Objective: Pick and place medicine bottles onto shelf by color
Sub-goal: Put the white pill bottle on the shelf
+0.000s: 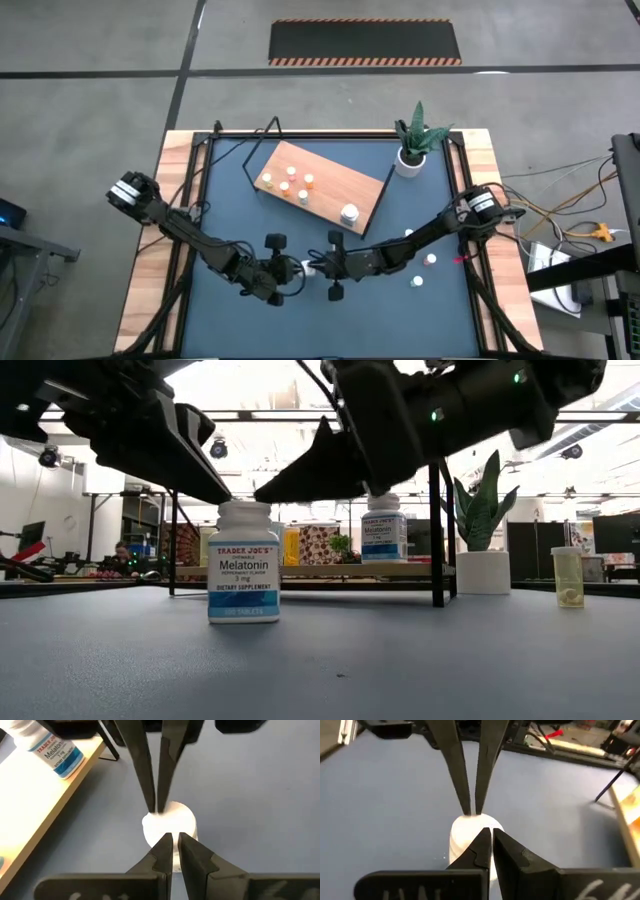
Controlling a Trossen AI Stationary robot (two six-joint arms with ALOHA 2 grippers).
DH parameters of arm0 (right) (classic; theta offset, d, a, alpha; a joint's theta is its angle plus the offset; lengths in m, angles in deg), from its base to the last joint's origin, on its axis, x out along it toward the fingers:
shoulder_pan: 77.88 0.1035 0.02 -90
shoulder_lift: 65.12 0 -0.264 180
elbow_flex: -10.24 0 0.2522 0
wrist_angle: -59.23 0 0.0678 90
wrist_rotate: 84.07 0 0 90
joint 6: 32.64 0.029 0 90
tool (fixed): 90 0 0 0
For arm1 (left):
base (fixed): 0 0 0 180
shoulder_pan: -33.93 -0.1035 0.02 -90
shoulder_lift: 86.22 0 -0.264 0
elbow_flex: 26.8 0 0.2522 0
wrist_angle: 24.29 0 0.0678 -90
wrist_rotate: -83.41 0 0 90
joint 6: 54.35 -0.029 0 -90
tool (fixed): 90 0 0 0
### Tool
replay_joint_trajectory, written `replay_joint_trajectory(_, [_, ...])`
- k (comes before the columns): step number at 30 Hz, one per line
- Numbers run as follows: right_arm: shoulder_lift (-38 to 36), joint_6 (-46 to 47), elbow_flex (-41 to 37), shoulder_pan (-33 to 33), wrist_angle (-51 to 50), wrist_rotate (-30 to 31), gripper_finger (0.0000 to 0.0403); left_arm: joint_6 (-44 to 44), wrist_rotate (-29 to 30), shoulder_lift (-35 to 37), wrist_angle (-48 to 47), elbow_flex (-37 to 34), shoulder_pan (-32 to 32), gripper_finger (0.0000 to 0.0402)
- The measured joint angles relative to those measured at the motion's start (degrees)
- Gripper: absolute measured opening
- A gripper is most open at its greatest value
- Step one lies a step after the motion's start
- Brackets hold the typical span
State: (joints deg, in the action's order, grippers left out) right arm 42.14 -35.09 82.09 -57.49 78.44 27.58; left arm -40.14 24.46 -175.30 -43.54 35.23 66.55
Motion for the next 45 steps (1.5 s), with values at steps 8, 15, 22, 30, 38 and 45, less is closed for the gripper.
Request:
replay_joint_trajectory(8, [-4.8, -7.0, -0.3, 1.3, -1.3, 1.8, 0.0008, -3.9, 0.4, 1.9, 1.3, 2.0, -0.2, 0.0017])
replay_joint_trajectory(15, [-10.9, -11.2, -1.5, 4.7, -10.9, 12.7, 0.0008, -7.6, 1.0, 1.0, 10.0, 1.7, -0.9, 0.0017])
replay_joint_trajectory(22, [-15.0, -7.7, -6.8, 6.9, -11.9, 14.6, 0.0008, -2.3, 2.5, -3.3, 14.6, -1.0, -1.9, 0.0017])
replay_joint_trajectory(30, [-15.9, -3.1, -11.3, 6.9, -11.6, 15.9, 0.0008, 1.2, 2.2, -3.2, 14.4, -1.6, -2.4, 0.0017])
replay_joint_trajectory(38, [-16.4, -3.4, -11.5, 7.4, -11.7, 16.1, 0.0008, -2.6, 2.1, 1.8, 15.1, -1.1, -2.4, 0.0017])
replay_joint_trajectory(45, [-16.4, -2.4, -12.3, 7.9, -11.7, 16.3, 0.0008, 1.0, 2.1, -0.9, 15.2, -3.7, -2.6, 0.0017])
